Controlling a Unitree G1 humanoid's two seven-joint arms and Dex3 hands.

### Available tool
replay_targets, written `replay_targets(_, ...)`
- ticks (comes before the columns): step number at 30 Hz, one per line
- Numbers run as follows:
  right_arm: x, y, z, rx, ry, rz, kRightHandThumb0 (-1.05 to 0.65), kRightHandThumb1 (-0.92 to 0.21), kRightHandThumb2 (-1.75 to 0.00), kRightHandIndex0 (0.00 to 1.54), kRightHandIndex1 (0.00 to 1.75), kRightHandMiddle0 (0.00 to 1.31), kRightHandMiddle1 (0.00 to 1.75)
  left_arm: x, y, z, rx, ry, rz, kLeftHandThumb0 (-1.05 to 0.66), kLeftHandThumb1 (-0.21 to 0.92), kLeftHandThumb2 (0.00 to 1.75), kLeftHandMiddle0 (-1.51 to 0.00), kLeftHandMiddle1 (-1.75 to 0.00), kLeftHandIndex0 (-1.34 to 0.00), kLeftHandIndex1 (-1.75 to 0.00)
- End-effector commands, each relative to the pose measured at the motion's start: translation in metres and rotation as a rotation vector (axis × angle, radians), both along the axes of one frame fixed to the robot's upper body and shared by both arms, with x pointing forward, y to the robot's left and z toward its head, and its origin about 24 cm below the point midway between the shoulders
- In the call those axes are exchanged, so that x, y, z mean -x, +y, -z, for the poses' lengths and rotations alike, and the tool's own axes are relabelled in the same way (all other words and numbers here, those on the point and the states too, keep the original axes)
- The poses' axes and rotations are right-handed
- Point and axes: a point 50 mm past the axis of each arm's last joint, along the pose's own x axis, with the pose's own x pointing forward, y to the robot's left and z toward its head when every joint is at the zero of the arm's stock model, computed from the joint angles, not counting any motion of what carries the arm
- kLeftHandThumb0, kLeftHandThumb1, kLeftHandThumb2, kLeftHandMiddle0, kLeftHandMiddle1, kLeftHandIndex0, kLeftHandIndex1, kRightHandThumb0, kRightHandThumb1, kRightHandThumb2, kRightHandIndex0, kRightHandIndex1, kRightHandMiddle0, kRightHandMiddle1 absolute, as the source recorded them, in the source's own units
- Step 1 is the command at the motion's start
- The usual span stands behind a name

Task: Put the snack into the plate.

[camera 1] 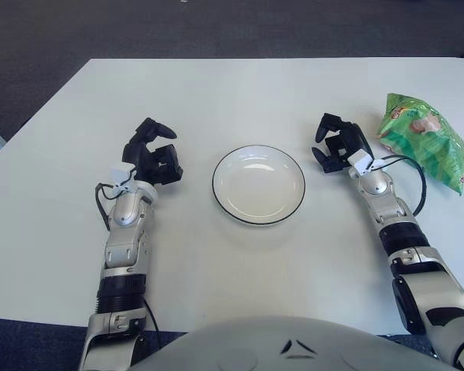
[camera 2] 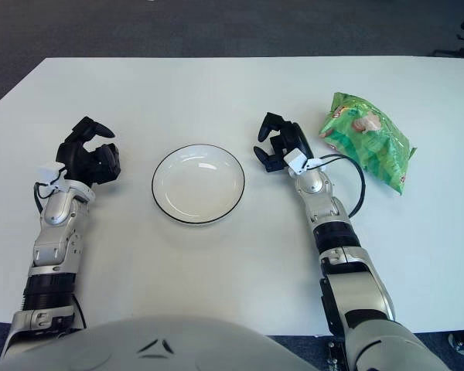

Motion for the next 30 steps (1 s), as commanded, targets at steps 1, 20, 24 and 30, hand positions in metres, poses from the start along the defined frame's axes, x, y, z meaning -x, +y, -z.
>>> replay_targets(1, 0.027, -0.010, 0.055, 0.035, 0.199, 0.043, -0.50, -0.29, -1.35, 1.33, 1.75, 0.64, 1.75, 0.050, -0.004, 0.084, 0.089, 0.335, -0.067, -0.50, 0.27, 1.37, -1.26, -1.75, -0.65, -1.75)
replay_targets(20, 0.035, -0.007, 0.043, -0.218, -0.033, -0.009, -0.49, -0.29, -1.34, 1.21, 1.75, 0.63, 1.75, 0.048, -0.005, 0.087, 0.103, 0.326, -0.035, -0.49, 0.29, 1.34, -1.17, -1.75, -0.63, -1.75)
replay_targets(24, 0.035, -0.007, 0.042, -0.334, -0.064, -0.010, -0.49, -0.29, -1.35, 1.16, 1.75, 0.64, 1.75, 0.048, -0.006, 0.087, 0.105, 0.324, -0.028, -0.48, 0.30, 1.34, -1.17, -1.75, -0.63, -1.75)
replay_targets(30, 0.033, -0.011, 0.038, -0.447, -0.107, -0.001, -0.49, -0.28, -1.36, 1.06, 1.75, 0.64, 1.75, 0.049, -0.007, 0.088, 0.105, 0.323, -0.019, -0.48, 0.31, 1.32, -1.21, -1.75, -0.62, -1.75)
